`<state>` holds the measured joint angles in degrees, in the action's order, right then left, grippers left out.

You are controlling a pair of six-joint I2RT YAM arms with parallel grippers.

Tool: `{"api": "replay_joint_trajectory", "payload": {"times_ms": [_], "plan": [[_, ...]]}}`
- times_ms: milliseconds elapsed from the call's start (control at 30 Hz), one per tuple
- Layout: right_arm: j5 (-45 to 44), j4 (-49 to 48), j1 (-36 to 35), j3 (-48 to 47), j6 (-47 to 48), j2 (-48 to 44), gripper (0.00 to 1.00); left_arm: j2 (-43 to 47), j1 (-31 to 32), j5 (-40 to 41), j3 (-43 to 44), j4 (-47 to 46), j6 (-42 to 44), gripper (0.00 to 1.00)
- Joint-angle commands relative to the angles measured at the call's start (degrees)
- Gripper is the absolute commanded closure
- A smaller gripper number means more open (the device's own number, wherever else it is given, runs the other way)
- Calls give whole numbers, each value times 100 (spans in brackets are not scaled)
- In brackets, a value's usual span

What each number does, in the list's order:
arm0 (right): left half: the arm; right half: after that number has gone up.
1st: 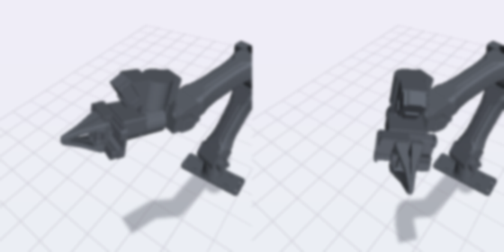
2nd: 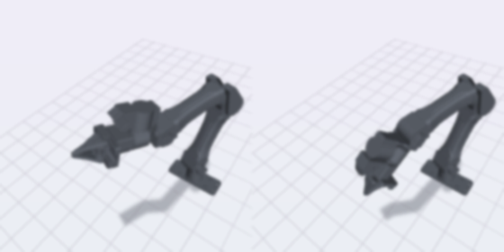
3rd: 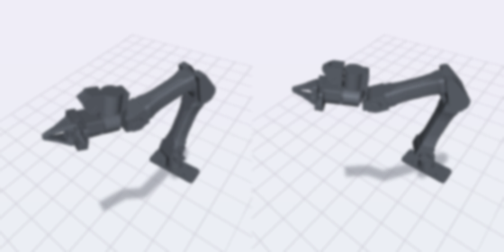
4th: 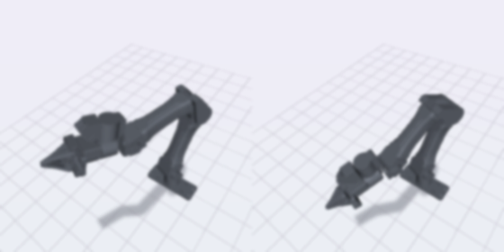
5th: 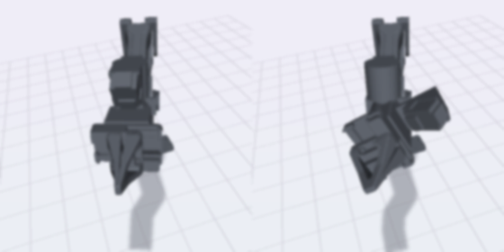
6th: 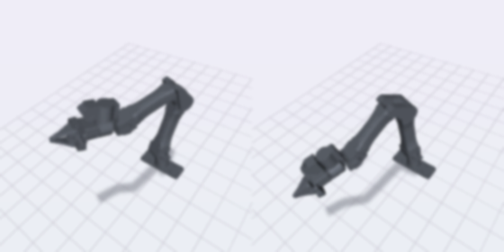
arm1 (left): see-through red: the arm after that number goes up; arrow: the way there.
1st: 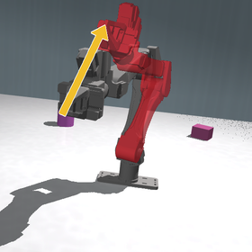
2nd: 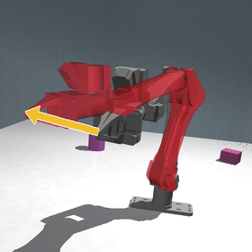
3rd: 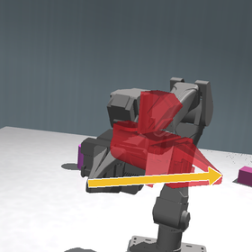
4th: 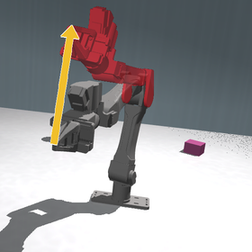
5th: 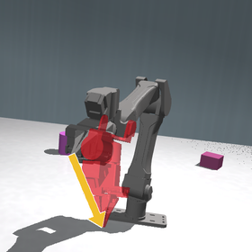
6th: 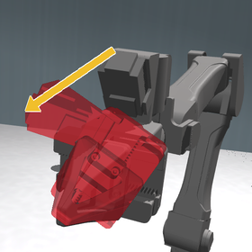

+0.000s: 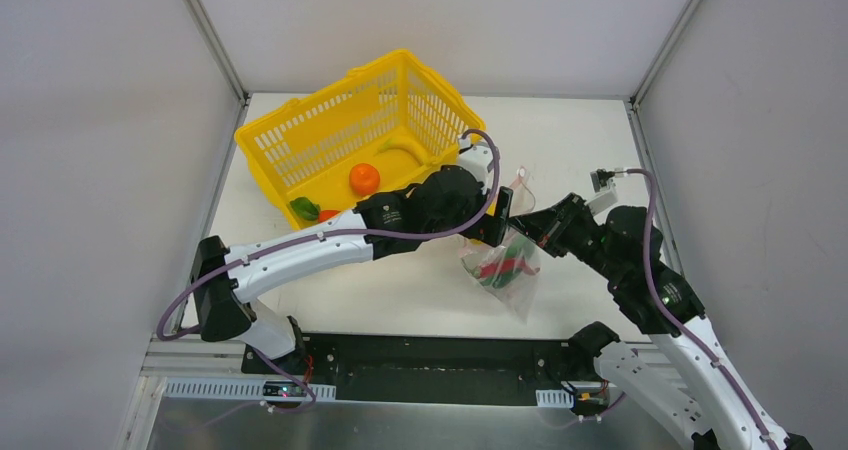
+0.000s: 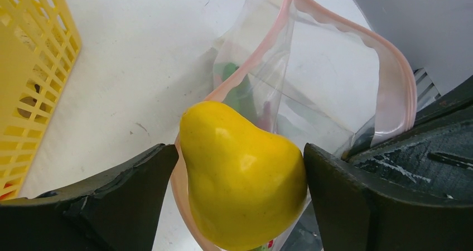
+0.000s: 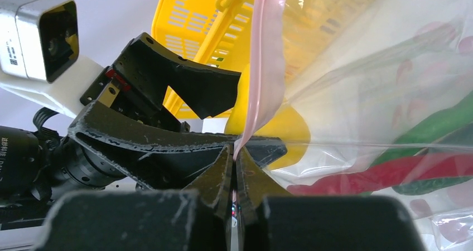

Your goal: Place the food in the zip-top bag and seal the zipper

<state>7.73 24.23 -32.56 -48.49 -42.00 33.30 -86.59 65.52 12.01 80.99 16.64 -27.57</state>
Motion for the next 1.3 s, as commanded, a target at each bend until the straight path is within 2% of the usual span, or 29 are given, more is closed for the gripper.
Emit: {"api": "replay_joint_trajectory", "payload": {"times_ms": [0,200,400,600,733,867,1167,1267], "plan": [[-142,-596,-14,43,-124,-49,98,417,76,-463,132,-219,111,10],[-160,-604,-15,118,-116,-63,98,778,76,-559,46,-192,319,8],[-153,-634,-18,69,-116,-84,97,545,77,-816,282,205,402,8],[-176,-630,-14,59,-109,-105,97,446,75,-1043,329,140,367,26],[-163,-660,-19,74,-90,-99,97,298,76,-1188,490,246,443,47],[-97,-792,-14,77,-85,-129,97,225,76,-1496,504,177,501,56],[-314,-785,-10,109,-76,-195,97,176,67,-1502,448,121,437,54],[-410,-686,-14,120,-36,-202,97,531,67,-1483,106,-322,422,42]]}}
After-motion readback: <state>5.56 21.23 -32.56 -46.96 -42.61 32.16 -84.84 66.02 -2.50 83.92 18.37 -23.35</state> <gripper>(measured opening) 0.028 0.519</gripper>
